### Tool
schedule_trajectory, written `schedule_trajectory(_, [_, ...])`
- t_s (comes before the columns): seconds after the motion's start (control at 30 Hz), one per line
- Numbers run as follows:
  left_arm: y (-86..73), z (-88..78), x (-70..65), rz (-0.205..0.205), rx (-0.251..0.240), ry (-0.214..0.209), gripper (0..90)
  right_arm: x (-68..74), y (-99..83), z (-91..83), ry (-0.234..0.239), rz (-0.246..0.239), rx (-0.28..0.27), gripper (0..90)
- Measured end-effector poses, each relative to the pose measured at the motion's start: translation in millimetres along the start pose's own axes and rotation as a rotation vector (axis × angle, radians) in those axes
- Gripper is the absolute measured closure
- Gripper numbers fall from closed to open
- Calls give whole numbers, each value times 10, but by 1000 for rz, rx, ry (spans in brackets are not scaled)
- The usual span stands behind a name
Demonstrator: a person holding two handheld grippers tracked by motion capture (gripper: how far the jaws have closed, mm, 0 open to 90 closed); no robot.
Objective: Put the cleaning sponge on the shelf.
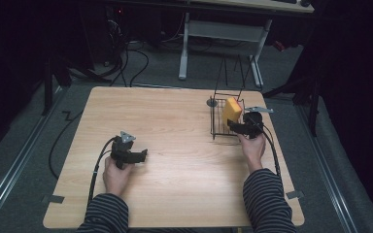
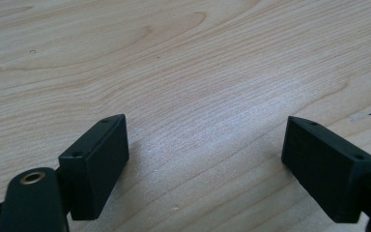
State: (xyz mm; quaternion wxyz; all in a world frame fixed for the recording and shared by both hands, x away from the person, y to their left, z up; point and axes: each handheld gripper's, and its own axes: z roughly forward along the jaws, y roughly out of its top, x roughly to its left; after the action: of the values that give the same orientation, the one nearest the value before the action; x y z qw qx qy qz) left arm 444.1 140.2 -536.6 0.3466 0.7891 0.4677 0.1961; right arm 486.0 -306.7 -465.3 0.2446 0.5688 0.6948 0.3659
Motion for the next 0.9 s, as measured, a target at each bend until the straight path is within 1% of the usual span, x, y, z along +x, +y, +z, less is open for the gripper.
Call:
schedule_trajectory(0.2, [0,0,0,0,0,0,176,15,11,-101,21,-7,-13,257])
schedule_trajectory(0.27, [0,0,0,0,0,1,176,12,7,-121,31,1,-15,260])
schedule_trajectory(0.33, [0,0,0,0,0,1,176,-7,-22,-165,30,13,-44,273])
schedule_trajectory(0.47, [0,0,-1,0,0,1,176,-32,-53,-225,37,22,-35,266])
schedule_trajectory(0.57, [0,0,-1,0,0,1,175,-25,-59,-303,45,27,-49,265])
schedule_trajectory(0.73, [0,0,0,0,0,1,175,1,-56,-407,55,8,-59,262])
schedule_trajectory(0.8, [0,0,0,0,0,1,176,-3,-79,-470,67,27,-83,271])
schedule_trajectory(0.9, [0,0,0,0,0,1,175,-32,-104,-539,89,46,-78,266])
